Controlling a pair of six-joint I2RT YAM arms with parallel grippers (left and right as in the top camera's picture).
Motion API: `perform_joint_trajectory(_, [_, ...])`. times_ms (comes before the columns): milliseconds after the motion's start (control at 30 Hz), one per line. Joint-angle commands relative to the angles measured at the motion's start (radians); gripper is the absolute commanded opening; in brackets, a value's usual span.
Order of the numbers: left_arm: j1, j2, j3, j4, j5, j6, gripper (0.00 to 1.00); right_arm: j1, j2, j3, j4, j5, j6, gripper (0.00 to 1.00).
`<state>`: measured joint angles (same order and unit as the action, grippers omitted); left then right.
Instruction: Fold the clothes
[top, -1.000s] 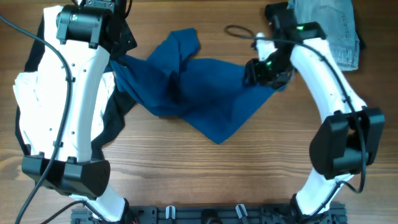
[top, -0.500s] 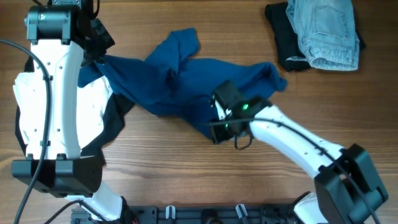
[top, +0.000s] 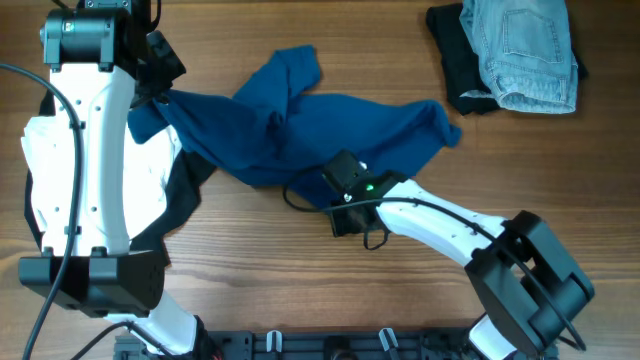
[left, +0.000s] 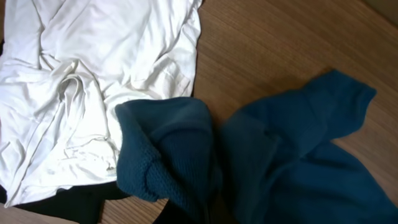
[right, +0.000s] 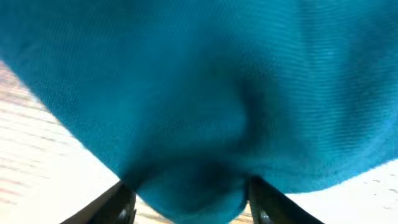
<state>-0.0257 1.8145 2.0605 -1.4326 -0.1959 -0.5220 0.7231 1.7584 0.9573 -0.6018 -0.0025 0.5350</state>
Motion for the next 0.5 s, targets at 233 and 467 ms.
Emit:
perform_joint_trajectory(233, [0.002,-0.056,0.002,0.003,-0.003,-0.006,0.04,-0.203,-0.118,0.130,-0.292,0.133,-0.033,0.04])
perform_joint_trajectory(467, [0.002,-0.263,0.002,0.007,-0.005,-0.006,0.04,-0.508,-0.384,0.396,-0.507,-0.067,-0.286,0.04])
